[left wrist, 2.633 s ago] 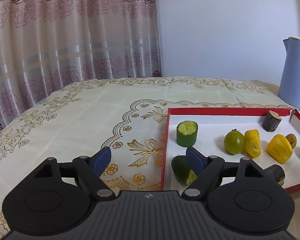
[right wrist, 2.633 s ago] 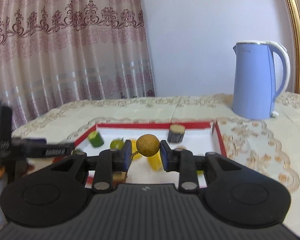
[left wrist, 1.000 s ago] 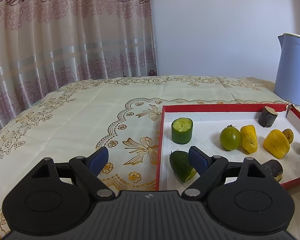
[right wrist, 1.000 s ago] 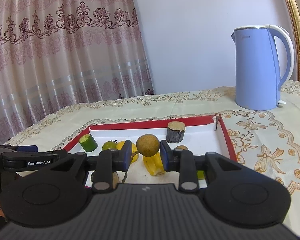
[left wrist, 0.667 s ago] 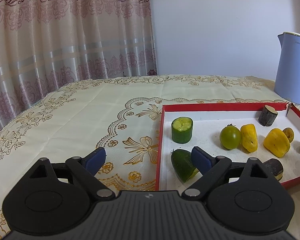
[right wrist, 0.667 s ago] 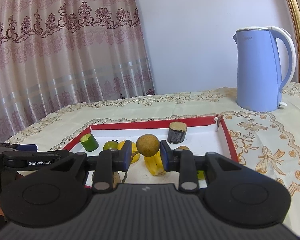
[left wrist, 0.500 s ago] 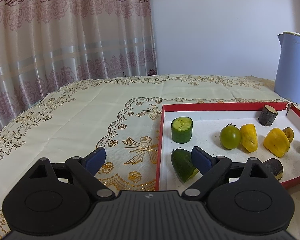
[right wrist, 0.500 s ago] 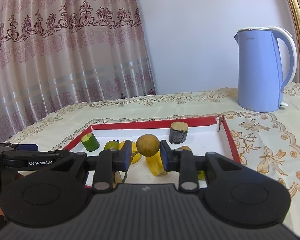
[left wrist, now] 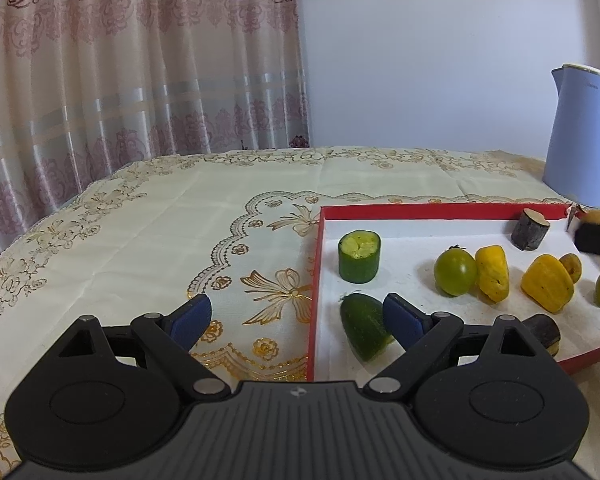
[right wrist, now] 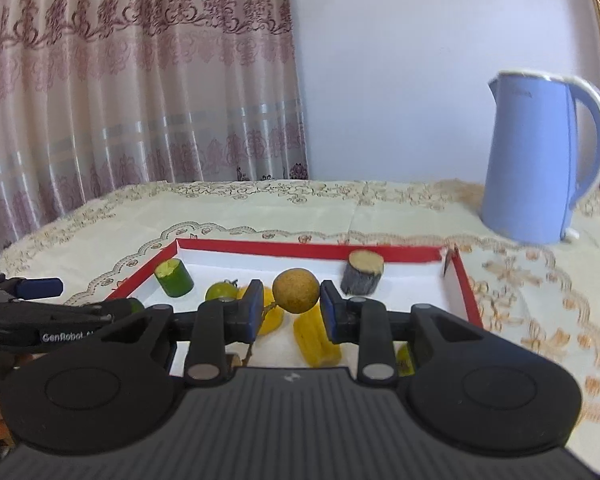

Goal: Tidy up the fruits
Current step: 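Carry the brown longan over the red box and open the right gripper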

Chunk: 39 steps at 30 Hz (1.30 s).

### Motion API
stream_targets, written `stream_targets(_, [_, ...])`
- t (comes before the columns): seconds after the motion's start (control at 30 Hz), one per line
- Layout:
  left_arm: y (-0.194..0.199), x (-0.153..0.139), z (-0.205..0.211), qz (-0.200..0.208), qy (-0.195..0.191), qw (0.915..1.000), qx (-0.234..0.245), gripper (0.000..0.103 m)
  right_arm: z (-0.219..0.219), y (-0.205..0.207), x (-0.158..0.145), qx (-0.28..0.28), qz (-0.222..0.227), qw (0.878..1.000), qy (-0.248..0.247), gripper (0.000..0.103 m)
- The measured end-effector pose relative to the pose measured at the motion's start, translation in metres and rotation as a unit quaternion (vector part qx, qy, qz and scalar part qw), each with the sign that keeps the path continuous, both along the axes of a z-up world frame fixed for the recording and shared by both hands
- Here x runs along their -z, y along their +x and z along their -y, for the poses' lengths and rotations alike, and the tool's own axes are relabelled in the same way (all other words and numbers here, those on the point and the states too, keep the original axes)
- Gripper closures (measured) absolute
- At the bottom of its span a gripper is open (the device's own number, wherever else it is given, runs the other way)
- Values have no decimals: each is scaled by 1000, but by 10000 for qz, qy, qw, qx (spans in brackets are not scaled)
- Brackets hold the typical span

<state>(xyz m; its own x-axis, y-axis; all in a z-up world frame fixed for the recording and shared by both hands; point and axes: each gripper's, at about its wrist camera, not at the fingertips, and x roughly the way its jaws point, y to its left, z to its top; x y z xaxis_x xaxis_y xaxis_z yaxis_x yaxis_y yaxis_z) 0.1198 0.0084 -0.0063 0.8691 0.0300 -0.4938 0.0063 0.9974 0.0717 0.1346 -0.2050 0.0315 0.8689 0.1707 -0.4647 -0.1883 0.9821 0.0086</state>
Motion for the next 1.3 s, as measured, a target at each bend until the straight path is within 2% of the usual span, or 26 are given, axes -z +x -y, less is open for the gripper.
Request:
stream_targets(0.27, [-1, 1, 1, -12, 20, 10000, 16, 10, -8, 29, 9, 79, -162, 9998, -4, 74])
stream_targets(0.73, [-2, 1, 5, -12, 146, 9999, 38, 10, -4, 40, 28, 172, -230, 9996, 77, 74])
stream_targets(1.07, [0, 2, 5, -44, 174, 9998, 31, 10, -8, 38, 28, -26, -216, 9997, 107, 74])
stream_targets(1.3, [-1, 2, 5, -56, 161, 9999, 33, 10, -15, 34, 26, -486, -213, 9983, 220, 74])
